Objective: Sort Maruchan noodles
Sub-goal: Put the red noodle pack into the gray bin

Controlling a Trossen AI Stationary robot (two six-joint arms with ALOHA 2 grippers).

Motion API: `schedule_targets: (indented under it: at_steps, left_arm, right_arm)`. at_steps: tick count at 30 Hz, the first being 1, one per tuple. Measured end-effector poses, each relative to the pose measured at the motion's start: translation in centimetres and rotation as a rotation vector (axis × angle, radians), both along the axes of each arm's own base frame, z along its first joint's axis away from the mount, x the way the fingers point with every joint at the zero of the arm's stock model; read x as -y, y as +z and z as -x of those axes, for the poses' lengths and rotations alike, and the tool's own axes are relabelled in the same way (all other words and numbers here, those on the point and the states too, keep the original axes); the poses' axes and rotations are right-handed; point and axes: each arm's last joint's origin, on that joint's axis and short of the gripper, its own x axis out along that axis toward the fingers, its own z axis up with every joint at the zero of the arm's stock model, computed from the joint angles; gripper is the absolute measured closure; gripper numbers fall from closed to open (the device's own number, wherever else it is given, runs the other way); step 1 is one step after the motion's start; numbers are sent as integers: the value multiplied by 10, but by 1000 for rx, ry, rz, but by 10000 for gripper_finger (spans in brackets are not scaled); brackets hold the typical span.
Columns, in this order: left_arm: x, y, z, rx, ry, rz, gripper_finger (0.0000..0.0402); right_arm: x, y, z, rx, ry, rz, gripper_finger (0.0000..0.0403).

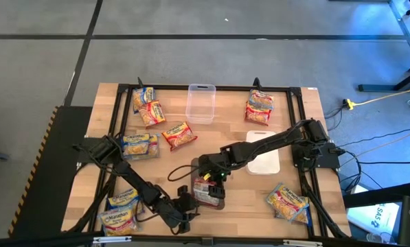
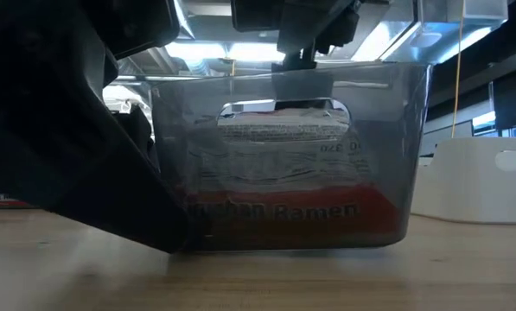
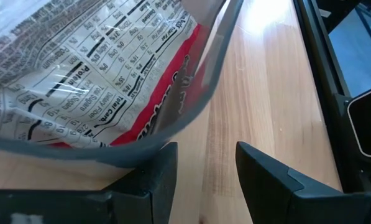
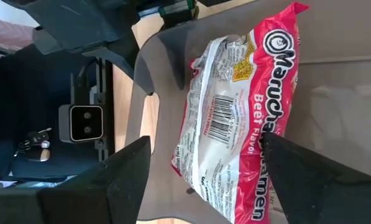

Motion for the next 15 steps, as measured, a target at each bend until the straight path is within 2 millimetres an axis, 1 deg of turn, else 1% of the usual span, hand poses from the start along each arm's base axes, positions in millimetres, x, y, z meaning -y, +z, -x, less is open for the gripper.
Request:
schedule_targets:
  at_steps: [13, 15]
  left_arm:
    - [0, 1, 0, 6, 10, 18, 244]
    - [0, 1, 0, 6, 10, 18, 244]
  right_arm:
    - [0, 0, -1, 9, 0, -2, 123]
    - [0, 3, -1, 10, 1, -2, 123]
